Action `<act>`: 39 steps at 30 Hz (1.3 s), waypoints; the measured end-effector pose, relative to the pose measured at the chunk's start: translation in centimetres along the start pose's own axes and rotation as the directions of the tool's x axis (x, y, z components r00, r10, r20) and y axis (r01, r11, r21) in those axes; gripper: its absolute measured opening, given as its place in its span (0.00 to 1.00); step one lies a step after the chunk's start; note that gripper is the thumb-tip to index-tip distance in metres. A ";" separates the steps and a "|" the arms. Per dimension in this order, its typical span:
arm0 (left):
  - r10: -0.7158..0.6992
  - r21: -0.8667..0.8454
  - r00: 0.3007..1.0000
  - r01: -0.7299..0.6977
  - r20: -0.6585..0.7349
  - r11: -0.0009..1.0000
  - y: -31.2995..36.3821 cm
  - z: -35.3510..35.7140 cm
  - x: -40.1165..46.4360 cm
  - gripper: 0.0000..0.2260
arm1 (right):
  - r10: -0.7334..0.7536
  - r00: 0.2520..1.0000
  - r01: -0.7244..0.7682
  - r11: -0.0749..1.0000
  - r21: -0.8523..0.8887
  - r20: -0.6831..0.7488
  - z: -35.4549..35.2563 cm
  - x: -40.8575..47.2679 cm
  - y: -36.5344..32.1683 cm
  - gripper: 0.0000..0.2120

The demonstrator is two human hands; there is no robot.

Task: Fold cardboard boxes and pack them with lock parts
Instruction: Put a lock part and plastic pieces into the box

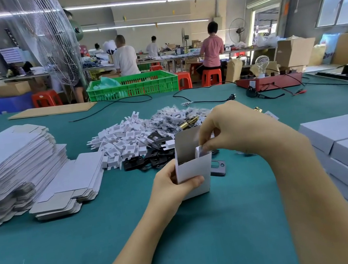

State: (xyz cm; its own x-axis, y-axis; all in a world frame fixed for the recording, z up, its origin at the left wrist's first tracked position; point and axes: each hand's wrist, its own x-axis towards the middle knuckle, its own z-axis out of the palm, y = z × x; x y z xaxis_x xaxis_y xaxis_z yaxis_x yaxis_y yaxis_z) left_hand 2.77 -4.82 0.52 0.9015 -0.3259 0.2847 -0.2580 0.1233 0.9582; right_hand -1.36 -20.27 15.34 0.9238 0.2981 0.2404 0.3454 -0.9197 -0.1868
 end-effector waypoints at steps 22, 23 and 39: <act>-0.046 0.004 0.994 0.047 -0.102 0.999 0.0 -0.2 0.5 0.16 | 0.528 0.839 -0.544 0.813 0.205 0.131 11.2 0.9 8.1 0.19; -0.045 0.004 0.994 0.045 -0.101 0.999 0.0 -0.2 0.5 0.16 | 0.528 0.839 -0.545 0.810 0.217 0.133 11.4 0.9 8.1 0.16; -0.052 -0.010 0.994 0.051 -0.093 0.999 -0.1 -0.4 0.5 0.16 | 0.597 0.784 -0.245 0.048 0.968 0.169 7.1 -0.3 7.0 0.09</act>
State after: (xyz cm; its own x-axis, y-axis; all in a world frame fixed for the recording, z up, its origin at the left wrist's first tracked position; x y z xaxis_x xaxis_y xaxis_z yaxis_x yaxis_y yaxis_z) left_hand 3.35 -4.62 0.54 0.9421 -0.2434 0.2306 -0.2078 0.1160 0.9713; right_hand 1.97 -24.94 7.26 0.9587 -0.2717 -0.0841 -0.0500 0.1303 -0.9902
